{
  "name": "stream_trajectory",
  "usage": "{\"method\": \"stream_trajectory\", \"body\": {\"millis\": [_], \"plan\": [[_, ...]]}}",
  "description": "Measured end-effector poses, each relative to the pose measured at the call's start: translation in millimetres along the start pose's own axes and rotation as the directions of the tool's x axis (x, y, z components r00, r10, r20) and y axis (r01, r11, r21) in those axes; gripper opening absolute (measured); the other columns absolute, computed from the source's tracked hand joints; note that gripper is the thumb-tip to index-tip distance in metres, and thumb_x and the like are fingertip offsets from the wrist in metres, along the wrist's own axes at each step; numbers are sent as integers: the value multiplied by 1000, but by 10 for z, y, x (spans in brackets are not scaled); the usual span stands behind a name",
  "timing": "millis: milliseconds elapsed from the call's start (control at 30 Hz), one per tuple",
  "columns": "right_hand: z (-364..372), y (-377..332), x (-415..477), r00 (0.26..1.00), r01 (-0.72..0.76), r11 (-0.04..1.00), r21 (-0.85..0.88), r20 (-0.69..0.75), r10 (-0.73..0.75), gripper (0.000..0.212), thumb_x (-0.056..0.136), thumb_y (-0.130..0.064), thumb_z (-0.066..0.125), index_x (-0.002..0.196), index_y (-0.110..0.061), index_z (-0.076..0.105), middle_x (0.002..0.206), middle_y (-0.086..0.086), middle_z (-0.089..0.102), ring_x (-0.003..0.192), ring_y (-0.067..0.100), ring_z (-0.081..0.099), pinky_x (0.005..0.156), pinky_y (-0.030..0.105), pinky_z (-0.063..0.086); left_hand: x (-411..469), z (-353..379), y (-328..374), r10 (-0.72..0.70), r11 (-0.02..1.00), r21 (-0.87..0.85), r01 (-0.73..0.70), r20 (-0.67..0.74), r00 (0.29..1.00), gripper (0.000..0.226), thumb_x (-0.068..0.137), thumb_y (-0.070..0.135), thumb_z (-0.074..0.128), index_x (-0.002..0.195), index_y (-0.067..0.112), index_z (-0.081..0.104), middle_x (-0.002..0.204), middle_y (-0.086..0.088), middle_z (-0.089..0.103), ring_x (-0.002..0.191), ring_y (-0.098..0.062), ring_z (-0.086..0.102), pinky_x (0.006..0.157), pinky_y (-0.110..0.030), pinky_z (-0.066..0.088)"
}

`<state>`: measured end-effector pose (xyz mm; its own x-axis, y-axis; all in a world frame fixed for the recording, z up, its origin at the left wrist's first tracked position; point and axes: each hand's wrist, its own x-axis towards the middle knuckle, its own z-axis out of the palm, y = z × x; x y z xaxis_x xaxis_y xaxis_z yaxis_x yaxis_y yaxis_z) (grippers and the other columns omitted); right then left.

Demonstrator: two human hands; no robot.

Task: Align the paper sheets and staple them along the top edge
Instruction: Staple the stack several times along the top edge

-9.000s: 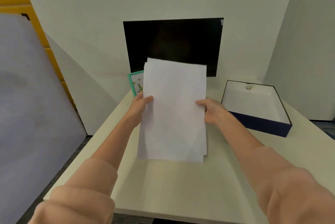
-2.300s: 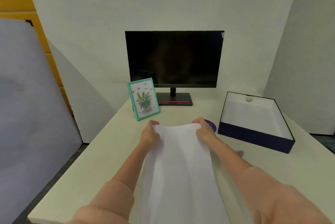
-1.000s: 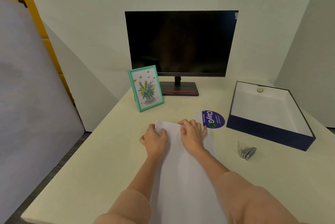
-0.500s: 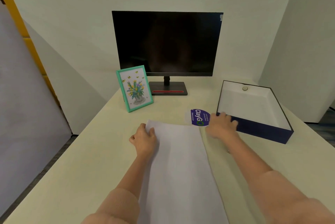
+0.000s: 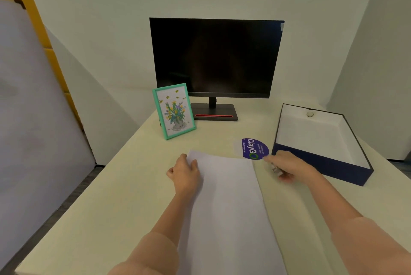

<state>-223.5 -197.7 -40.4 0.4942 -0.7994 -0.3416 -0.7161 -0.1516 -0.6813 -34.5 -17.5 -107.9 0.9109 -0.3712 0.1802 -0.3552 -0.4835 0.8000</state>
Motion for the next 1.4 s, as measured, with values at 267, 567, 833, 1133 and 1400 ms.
{"method": "stream_trajectory", "body": {"millis": [267, 567, 833, 1133, 1400], "plan": [[555, -602, 185, 944, -112, 634, 765, 282, -173, 38, 77, -46, 73, 76, -14, 53, 63, 3, 53, 58, 14, 49, 43, 24, 35, 42, 54, -58, 7, 1000, -13, -8, -12, 1000, 13, 94, 18, 42, 82, 14, 38, 73, 2, 47, 83, -27, 44, 84, -28, 20], [826, -1014, 368, 875, 92, 772, 630, 318, -364, 21, 81, -14, 75, 86, -8, 56, 80, 10, 60, 73, 19, 61, 59, 28, 55, 54, 73, -70, 21, 1000, 5, -21, -35, 999, 8, 94, 18, 44, 87, 15, 40, 87, -4, 55, 94, -32, 50, 78, -26, 15], [857, -1108, 467, 804, 158, 831, 533, 420, -422, 45, 78, 7, 71, 113, -9, 49, 110, 17, 56, 94, 26, 64, 86, 42, 57, 67, 80, -91, 30, 999, 28, -29, -52, 998, 10, 94, 19, 44, 87, 15, 40, 83, 1, 51, 84, -24, 41, 68, -24, 10], [545, -1148, 513, 712, 196, 927, 319, 604, -359, 61, 83, 8, 66, 136, -12, 44, 120, 2, 59, 107, 19, 62, 83, 29, 58, 68, 75, -90, 22, 1000, 5, -22, -44, 999, 11, 94, 18, 44, 85, 15, 39, 88, -5, 58, 83, -25, 44, 71, -24, 12], [614, -1227, 515, 743, 308, 951, 34, 616, -263, 61, 81, -6, 72, 135, -22, 51, 118, -4, 59, 123, 20, 48, 98, 33, 41, 47, 49, -71, 30, 999, 24, -29, -24, 999, 11, 95, 18, 43, 86, 14, 39, 83, 1, 50, 80, -24, 42, 74, -25, 14]]}}
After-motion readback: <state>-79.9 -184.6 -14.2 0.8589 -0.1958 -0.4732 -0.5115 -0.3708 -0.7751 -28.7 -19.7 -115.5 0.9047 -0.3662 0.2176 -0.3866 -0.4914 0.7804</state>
